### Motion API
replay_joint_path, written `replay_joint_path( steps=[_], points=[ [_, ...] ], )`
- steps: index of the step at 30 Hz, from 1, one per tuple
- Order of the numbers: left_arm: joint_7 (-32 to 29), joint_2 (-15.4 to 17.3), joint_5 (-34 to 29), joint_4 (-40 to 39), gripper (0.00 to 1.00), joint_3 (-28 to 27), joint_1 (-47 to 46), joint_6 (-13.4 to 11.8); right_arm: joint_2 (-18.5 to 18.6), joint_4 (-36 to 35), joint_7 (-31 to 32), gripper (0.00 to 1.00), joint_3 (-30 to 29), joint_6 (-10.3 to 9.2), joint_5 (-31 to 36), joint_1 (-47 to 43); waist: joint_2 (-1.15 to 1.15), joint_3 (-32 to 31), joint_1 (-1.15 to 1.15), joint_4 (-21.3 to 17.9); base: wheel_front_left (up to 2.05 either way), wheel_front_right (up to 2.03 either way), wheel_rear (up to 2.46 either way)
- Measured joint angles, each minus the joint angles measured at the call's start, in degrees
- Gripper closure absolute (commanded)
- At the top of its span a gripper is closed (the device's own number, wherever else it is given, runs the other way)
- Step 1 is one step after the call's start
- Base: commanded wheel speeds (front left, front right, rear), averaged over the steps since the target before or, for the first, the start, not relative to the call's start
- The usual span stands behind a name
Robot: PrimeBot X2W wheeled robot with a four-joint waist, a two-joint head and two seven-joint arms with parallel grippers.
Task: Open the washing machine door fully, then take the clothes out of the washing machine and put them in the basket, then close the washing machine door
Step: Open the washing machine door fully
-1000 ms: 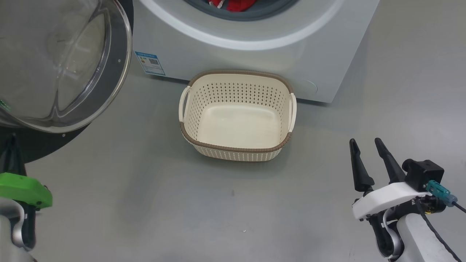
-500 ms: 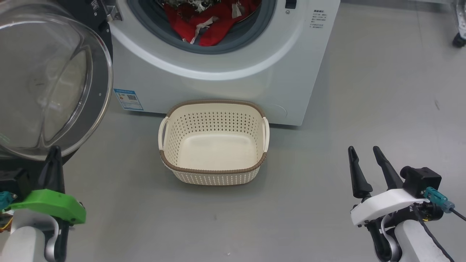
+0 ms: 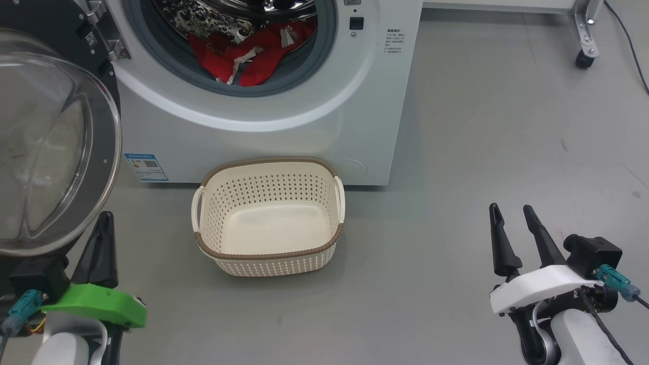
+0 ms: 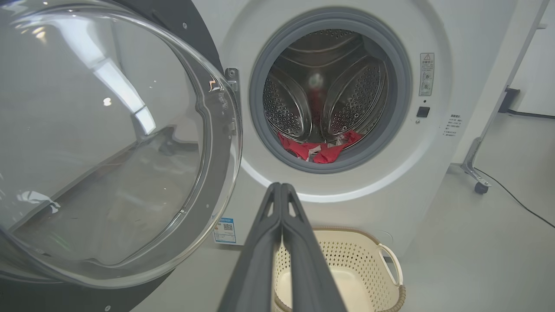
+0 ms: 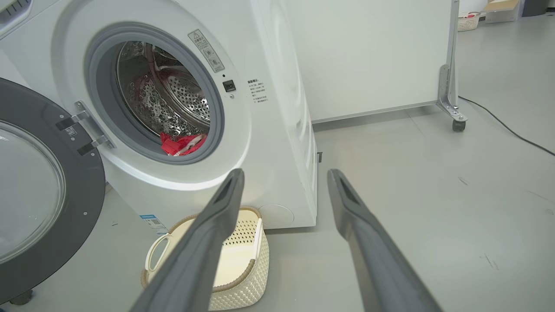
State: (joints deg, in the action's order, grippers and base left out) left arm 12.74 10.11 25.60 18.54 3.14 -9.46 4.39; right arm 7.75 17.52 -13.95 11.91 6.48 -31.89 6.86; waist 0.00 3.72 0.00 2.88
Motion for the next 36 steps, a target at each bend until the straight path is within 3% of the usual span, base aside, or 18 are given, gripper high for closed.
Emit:
replay_joint_path(
  steps=[26, 28, 36],
  points=[
    [1.0, -2.1, -2.0, -7.0, 1.00, 1.3, 5.1, -0.1, 0.3, -1.2, -0.1, 0.00, -1.3, -0.01, 0.4, -1.5, 0.00, 0.2, 0.00, -2.5, 0.00, 0.00, 0.00],
    [1.0, -2.2, -2.0, -7.6, 0.00, 1.2, 5.4, -0.1, 0.3, -1.3, -0.1, 0.00, -1.3, -0.01, 0.5, -1.5, 0.00, 0.2, 0.00, -2.5, 0.00, 0.00, 0.00],
    [1.3, -2.5, -2.0, -8.5, 0.00, 1.2, 5.6, -0.6, 0.5, -1.7, -0.1, 0.00, -1.9, -0.01, 0.8, -1.5, 0.00, 0.4, 0.00, -2.3, 0.00, 0.00, 0.00]
  ],
)
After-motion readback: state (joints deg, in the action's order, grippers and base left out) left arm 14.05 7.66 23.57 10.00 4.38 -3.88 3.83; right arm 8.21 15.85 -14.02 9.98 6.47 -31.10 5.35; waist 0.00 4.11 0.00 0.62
